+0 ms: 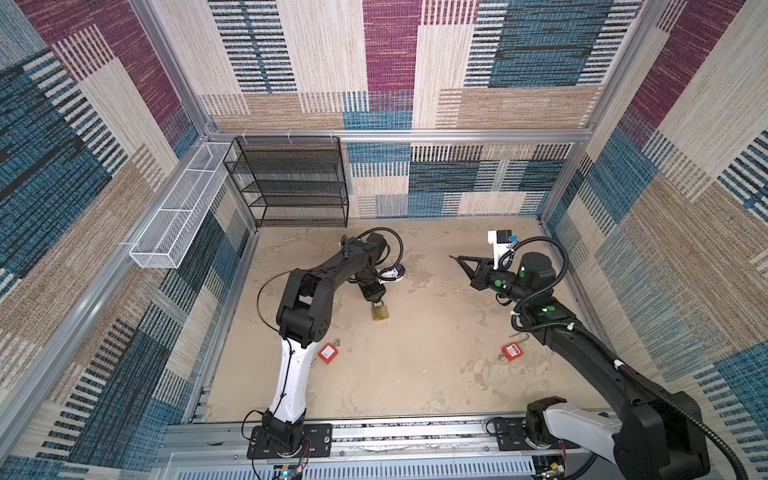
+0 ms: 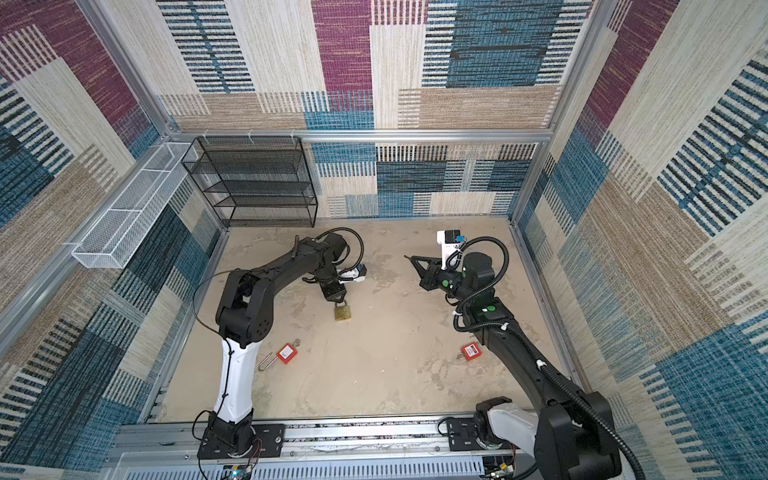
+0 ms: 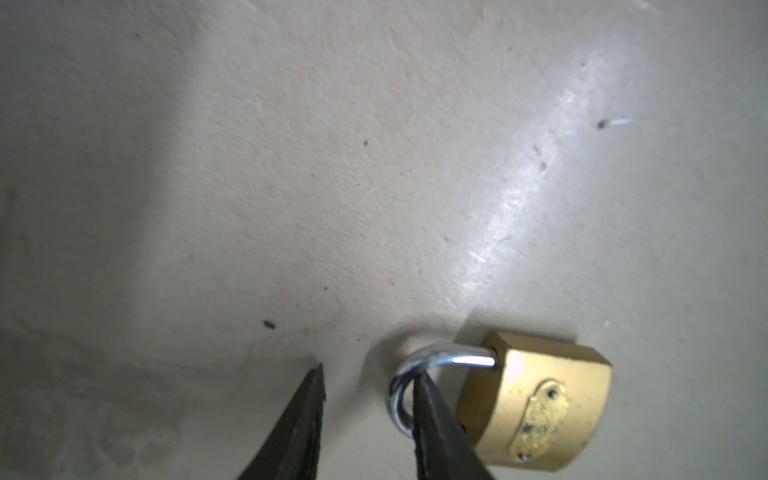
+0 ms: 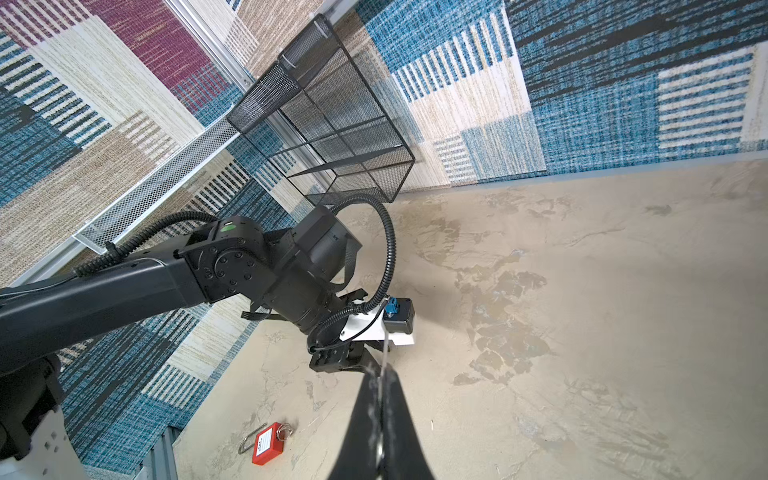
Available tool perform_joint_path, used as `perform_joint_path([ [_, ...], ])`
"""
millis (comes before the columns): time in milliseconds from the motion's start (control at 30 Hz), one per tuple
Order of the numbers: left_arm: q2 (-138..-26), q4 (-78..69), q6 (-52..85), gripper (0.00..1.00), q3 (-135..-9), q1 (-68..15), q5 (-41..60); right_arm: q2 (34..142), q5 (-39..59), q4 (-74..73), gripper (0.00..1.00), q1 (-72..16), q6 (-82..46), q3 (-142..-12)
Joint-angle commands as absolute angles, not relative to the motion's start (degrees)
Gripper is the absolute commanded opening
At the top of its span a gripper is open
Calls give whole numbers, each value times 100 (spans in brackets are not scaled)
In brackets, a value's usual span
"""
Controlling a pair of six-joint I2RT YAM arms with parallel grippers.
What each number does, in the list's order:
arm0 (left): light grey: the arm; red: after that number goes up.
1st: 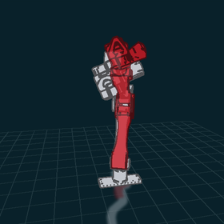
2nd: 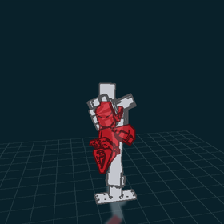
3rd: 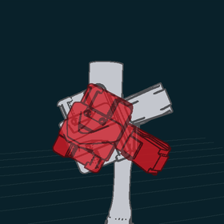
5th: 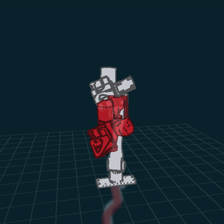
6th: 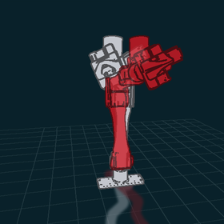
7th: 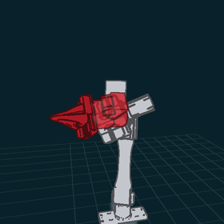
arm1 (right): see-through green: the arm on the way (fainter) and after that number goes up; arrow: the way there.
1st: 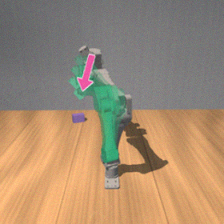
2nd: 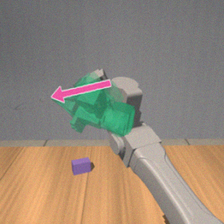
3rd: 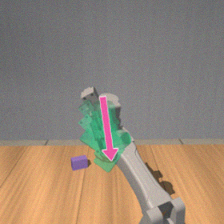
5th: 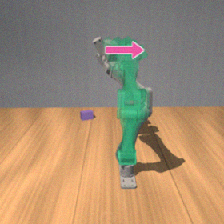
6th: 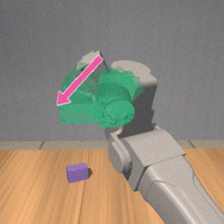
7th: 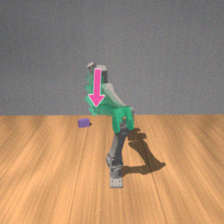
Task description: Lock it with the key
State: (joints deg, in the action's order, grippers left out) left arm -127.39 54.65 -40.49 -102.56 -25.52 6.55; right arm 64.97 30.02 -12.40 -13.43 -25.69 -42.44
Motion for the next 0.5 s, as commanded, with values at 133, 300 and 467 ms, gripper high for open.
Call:
perform_joint_path([
  [133, -12720, 5447, -3975, 37, -10323, -2575, 817, 6493, 3037, -1373, 0, -1345, -2550, -4247],
  [300, -12725, 5447, -3980, 38, -10331, -2575, 840, 6497, 3037, -1380, 0, -1344, -2563, -4248],
  [467, -12762, 5441, -3981, 38, -10281, -2575, 852, 6484, 3028, -1367, 0, -1344, -2549, -4252],
])
